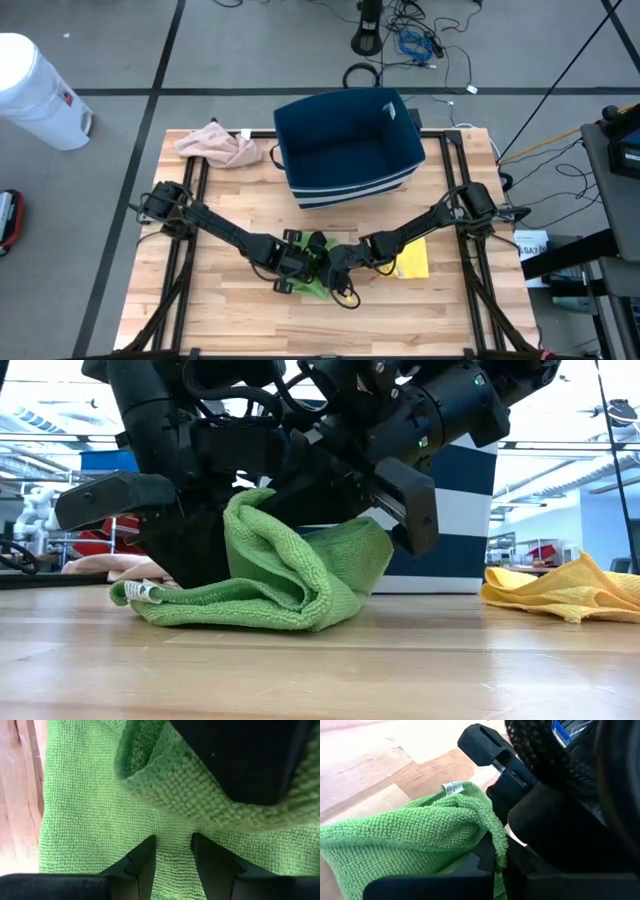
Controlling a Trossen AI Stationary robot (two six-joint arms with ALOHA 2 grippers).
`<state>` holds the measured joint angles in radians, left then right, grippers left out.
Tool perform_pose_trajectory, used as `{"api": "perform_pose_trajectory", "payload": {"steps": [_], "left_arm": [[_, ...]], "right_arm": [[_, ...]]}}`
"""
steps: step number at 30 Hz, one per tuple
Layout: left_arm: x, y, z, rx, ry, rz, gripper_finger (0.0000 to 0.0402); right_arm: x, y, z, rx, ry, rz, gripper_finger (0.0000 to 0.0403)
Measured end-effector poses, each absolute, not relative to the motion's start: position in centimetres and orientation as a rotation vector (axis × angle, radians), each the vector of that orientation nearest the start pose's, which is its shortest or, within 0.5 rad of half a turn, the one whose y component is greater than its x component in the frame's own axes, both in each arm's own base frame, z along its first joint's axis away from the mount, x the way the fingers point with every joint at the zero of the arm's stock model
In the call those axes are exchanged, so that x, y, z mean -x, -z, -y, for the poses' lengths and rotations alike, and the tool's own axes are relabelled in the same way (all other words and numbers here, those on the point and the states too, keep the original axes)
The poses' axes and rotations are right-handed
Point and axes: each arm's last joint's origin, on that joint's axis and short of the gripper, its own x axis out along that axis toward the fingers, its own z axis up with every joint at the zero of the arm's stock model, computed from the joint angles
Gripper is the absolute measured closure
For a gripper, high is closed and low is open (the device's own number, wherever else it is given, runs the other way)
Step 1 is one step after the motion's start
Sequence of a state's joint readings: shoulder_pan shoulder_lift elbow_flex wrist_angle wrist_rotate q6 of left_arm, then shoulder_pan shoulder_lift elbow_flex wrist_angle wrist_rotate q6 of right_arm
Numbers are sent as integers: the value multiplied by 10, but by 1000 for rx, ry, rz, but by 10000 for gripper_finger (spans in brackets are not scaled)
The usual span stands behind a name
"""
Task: Fold towel
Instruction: Fold the green towel
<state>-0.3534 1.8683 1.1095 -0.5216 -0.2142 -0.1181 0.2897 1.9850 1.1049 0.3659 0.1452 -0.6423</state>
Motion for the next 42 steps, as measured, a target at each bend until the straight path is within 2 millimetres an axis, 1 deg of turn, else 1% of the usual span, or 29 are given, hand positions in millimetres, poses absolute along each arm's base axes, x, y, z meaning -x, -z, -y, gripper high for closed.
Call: {"api": "perform_pose_trajectory", "payload": {"steps": [2, 4, 7, 10, 13, 17, 20, 22, 26, 28, 31, 35, 39, 42], "left_arm": [[-325, -139, 113, -255, 47, -1231, 262], [-325, -139, 113, -255, 47, -1231, 262], [-325, -139, 113, -251, 44, -1232, 262], [-325, -139, 113, -250, 42, -1234, 262], [-324, -138, 114, -246, 41, -1238, 262], [-324, -138, 115, -250, 50, -1235, 262], [-325, -139, 116, -248, 51, -1220, 262], [-325, -139, 116, -250, 53, -1221, 262], [-325, -139, 116, -249, 52, -1222, 262], [-325, -139, 116, -247, 53, -1223, 262], [-325, -139, 116, -247, 53, -1223, 262], [-325, -139, 116, -249, 55, -1222, 262], [-325, -139, 116, -250, 55, -1222, 262], [-325, -139, 116, -250, 55, -1222, 262]], "right_arm": [[-397, -147, -113, 723, -313, -441, 388], [-397, -147, -114, 721, -316, -441, 374], [-396, -146, -114, 722, -320, -448, 337], [-396, -145, -114, 723, -320, -456, 291], [-395, -144, -114, 736, -289, -476, 251], [-392, -147, -113, 768, -227, -524, 219], [-391, -162, -111, 764, -181, -502, 214], [-387, -169, -112, 761, -184, -514, 215], [-376, -183, -112, 720, -198, -554, 221], [-370, -187, -110, 684, -204, -600, 224], [-361, -187, -109, 622, -227, -692, 226], [-355, -184, -117, 532, -332, -726, 227], [-348, -175, -129, 535, -382, -749, 227], [-344, -171, -133, 532, -391, -753, 227]]}}
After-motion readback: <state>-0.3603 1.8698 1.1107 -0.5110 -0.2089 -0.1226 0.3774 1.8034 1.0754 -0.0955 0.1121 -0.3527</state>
